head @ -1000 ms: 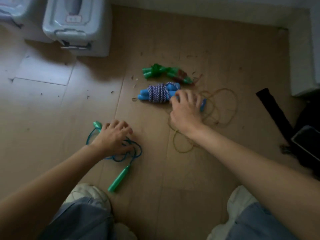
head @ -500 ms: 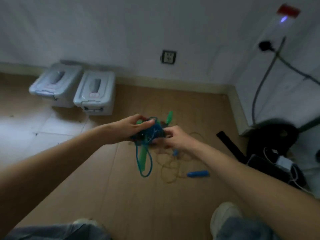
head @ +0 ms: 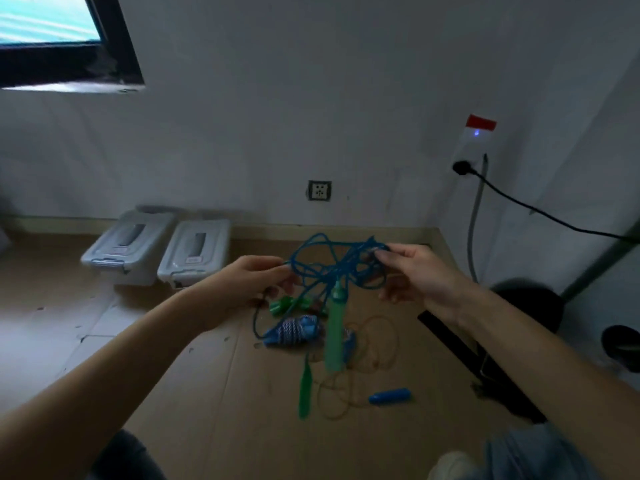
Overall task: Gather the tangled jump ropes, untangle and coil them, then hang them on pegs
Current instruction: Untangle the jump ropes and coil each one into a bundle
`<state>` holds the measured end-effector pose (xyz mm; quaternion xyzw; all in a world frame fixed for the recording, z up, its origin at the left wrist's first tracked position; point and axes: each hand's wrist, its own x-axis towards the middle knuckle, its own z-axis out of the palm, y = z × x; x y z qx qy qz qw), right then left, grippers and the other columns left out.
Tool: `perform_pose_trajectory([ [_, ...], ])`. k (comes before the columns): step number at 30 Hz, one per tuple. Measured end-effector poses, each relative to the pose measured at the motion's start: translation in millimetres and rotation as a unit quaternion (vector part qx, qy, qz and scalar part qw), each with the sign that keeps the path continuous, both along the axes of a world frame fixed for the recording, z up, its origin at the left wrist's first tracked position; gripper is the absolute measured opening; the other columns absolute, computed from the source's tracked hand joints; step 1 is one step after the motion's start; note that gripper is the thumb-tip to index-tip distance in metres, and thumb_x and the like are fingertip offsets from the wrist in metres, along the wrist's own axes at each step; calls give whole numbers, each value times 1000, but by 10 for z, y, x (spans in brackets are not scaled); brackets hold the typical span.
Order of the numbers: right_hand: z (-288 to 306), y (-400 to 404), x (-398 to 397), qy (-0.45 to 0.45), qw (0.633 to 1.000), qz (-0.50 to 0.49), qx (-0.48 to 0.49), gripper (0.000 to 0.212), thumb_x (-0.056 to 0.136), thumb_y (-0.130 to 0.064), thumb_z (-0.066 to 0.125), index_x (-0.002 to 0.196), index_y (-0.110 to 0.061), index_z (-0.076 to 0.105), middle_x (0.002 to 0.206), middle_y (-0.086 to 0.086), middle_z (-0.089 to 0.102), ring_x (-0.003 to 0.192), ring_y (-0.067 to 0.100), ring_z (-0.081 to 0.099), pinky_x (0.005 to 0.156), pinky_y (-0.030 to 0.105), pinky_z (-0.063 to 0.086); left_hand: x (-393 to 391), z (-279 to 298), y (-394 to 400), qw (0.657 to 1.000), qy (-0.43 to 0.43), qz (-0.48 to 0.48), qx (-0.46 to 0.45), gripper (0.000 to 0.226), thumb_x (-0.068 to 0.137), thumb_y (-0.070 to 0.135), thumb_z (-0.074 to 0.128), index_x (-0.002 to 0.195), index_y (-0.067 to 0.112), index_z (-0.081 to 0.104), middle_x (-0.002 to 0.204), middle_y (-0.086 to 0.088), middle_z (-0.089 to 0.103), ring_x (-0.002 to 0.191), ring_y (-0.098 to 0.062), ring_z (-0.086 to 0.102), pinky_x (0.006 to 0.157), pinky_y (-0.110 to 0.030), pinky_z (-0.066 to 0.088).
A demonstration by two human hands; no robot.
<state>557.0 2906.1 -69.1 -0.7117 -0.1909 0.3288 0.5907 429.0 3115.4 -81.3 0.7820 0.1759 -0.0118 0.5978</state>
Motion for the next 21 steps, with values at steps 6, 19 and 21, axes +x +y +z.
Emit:
perform_pose_trajectory([
  [6,-52,-6,36,25,999,-12,-28,22,98,-11,43,106,-4,62,89,10,68,63,19,67,49,23,52,-36,42,90,988,-29,67,-133,14,79,22,62,77,14,74,88,-2,70,77,-5,67,69,-18,52],
  [19,18,35,-129,-54,992,110,42,28,94,-24,50,91,-2,67,78,10,71,66,14,68,59,19,52,-38,98,-439,994,-71,-67,48,40,70,25,71,107,19,56,108,2,65,101,-8,62,89,-27,51],
  [21,48,15,-128,-54,988,134,62,26,84,-34,56,83,-12,70,77,7,71,68,15,67,61,20,52,16,55,-503,992,-87,-60,63,21,76,10,69,93,16,59,97,-4,69,92,-15,66,86,-32,53],
])
